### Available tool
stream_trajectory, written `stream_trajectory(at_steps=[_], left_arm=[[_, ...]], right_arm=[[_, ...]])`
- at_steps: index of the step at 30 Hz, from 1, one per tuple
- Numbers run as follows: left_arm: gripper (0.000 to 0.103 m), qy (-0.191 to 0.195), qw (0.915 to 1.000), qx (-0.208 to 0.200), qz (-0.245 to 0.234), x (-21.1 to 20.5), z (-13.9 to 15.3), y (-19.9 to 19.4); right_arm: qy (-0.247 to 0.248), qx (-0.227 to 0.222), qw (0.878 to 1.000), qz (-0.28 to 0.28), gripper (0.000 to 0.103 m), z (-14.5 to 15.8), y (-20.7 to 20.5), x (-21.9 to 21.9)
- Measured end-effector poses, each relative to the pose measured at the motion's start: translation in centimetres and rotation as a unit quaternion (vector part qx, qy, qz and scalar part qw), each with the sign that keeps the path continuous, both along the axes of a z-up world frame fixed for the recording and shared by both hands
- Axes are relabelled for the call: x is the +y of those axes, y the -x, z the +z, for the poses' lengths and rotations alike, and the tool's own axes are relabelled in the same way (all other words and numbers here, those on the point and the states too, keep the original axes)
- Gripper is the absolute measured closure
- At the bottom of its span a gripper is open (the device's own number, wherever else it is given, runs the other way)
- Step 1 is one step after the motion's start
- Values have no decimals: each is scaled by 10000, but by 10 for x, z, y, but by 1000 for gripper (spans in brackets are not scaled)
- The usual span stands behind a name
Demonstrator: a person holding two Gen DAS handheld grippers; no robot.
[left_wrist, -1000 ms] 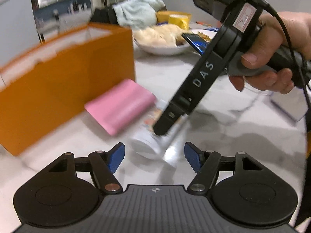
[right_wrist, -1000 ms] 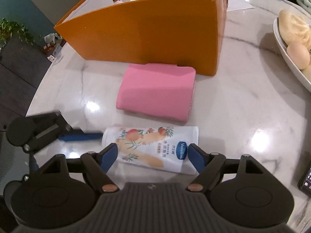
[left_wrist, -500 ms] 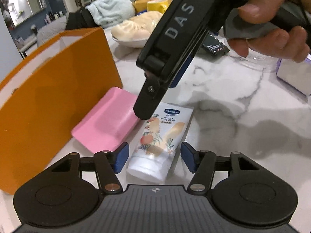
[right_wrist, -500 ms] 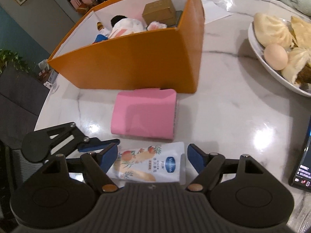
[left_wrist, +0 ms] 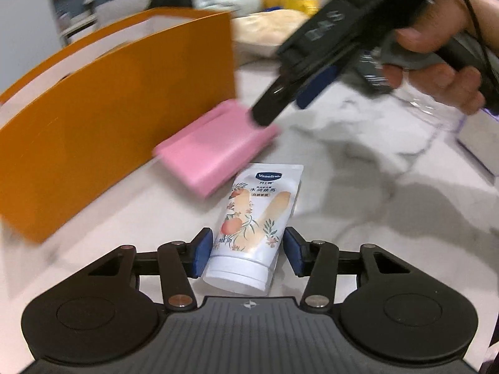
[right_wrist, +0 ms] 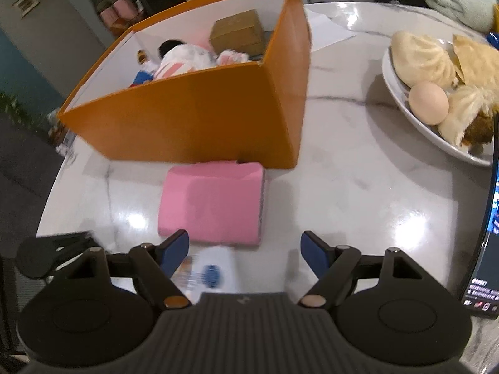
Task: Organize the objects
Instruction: 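Grasp the white lotion tube with the left gripper, then lift the lotion tube with the left gripper while the right grasps the pink case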
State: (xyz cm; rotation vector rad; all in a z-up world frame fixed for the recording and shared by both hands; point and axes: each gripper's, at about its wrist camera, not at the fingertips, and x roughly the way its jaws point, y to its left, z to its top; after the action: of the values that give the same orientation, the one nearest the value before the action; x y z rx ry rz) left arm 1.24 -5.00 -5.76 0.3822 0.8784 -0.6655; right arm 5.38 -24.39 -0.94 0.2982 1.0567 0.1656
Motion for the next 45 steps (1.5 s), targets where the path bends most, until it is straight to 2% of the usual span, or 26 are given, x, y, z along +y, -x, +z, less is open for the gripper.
stream_trajectory(at_steps=[2,4,10,14,19,20,22,25,27,30,34,36,40,45], left_arm=[[45,-149,9991,-65,392,16,0,-3],[45,-105,9968,-76,789,31,-1,-4],[44,82,9933,-147,1147,50,-4,-1],[44,188,9909,-94,1331,51,-3,-5],[44,39,9853,-126,1704,66,-2,-8],[44,64,9835,-87,1806,73,-2,-9],[44,142,9812,-21,1925,84,-2,-10],[43,157,9814,-7,1913,91,-1,-9],[42,153,9814,-30,1914,93,-2,-10],[30,106,9803,-129,1967,91,-2,-10],[29,219,9803,-99,1961,92,-4,-13],[26,288,9800,-69,1965,93,-5,-14],[25,331,9782,-119,2045,92,-7,-14],[25,349,9768,-150,2106,91,-6,-14]], right_arm=[[-171,-13,9997,-166,25,-1,-4,0],[-258,-44,9994,-245,26,0,-8,3],[-340,111,9993,-138,28,-5,-14,19],[-557,296,9978,202,31,-12,-12,34],[-1175,577,9870,929,30,-13,-8,58],[-1178,588,9854,1078,31,-10,-7,63],[-778,463,9877,1275,30,1,-5,75],[453,160,9899,1334,27,13,-6,93],[851,-28,9874,1334,23,16,-8,102],[876,-9,9891,1180,22,13,-15,107],[1181,-6,9851,1246,23,5,-21,120],[1274,2,9834,1291,22,1,-25,125],[1431,-11,9805,1348,13,-9,-32,134],[1672,-76,9762,1377,13,-17,-42,144]])
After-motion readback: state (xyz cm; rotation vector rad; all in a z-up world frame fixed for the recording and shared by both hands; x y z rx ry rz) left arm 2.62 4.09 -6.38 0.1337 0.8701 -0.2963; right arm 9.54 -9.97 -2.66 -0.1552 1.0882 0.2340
